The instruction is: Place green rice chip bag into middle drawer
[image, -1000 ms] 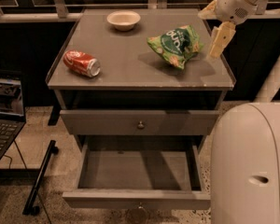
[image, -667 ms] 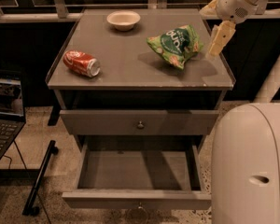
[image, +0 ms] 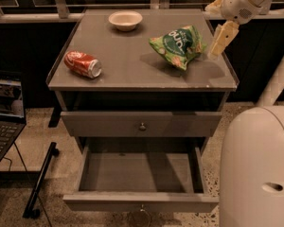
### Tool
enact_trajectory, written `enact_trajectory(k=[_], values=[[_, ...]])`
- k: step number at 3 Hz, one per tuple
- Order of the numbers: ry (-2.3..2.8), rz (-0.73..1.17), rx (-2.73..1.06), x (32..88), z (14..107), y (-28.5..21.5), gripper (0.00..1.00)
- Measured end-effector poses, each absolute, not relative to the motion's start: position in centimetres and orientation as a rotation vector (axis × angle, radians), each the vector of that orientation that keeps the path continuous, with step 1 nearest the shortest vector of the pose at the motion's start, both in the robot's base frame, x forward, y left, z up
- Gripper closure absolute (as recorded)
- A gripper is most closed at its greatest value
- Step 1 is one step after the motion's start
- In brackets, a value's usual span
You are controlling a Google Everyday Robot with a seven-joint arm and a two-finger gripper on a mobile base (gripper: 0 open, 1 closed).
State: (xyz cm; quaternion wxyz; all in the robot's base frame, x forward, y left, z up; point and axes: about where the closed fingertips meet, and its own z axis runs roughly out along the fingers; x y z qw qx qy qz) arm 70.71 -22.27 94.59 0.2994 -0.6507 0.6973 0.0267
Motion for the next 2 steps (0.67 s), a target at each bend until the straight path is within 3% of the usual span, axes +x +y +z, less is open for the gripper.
enact_trajectory(k=[2], values=[[1.794,0.138,-1.800,72.6,91.4,-19.9,0.00]])
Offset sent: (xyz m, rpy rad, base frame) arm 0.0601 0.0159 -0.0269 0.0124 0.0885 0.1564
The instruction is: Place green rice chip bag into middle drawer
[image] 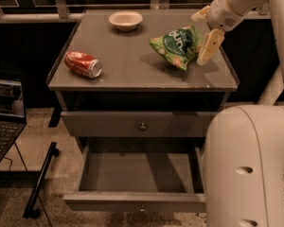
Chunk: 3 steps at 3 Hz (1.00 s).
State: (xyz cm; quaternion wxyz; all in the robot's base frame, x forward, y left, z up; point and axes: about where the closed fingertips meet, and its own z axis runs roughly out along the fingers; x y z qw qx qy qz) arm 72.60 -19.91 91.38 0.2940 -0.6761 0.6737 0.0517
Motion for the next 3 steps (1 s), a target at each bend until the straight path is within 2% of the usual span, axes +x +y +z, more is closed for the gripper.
enact_trajectory(k=[3], values=[[1.726,0.209,-1.932,74.9,87.0,-14.8,0.00]])
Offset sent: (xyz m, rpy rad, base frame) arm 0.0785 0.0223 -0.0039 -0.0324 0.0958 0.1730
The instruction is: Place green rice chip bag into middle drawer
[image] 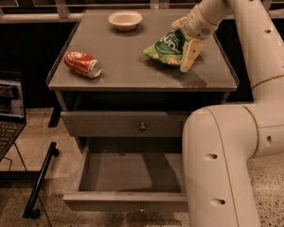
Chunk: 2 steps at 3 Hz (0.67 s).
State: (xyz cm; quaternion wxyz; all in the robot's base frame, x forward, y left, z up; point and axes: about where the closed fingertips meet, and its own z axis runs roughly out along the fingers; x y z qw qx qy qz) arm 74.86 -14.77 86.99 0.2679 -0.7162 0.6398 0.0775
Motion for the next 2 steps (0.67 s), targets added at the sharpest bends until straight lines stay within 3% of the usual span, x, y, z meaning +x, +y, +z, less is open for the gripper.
enact_trajectory(k=[2], values=[[1.872,0.268,-1.888,74.6,82.8,-17.6,0.00]])
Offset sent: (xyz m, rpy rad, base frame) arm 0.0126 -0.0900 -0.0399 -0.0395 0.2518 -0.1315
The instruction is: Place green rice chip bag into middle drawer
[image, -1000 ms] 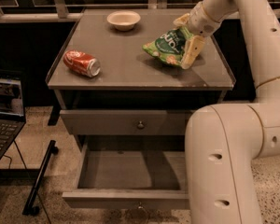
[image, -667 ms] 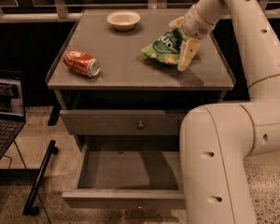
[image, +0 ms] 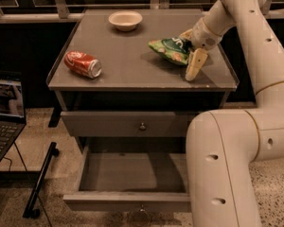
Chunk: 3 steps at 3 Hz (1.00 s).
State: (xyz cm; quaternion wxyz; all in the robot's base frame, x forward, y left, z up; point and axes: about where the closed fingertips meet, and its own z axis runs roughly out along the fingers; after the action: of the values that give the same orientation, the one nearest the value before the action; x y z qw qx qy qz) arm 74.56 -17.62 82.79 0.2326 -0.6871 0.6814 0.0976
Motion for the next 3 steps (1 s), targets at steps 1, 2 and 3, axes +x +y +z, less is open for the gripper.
enact_trajectory(k=[1,2,3], values=[[1.861,0.249,-1.869,75.5,82.7,-17.2,0.18],[1.859,0.245,-1.864,75.5,83.1,-17.1,0.42],[1.859,0.245,-1.864,75.5,83.9,-17.1,0.64]])
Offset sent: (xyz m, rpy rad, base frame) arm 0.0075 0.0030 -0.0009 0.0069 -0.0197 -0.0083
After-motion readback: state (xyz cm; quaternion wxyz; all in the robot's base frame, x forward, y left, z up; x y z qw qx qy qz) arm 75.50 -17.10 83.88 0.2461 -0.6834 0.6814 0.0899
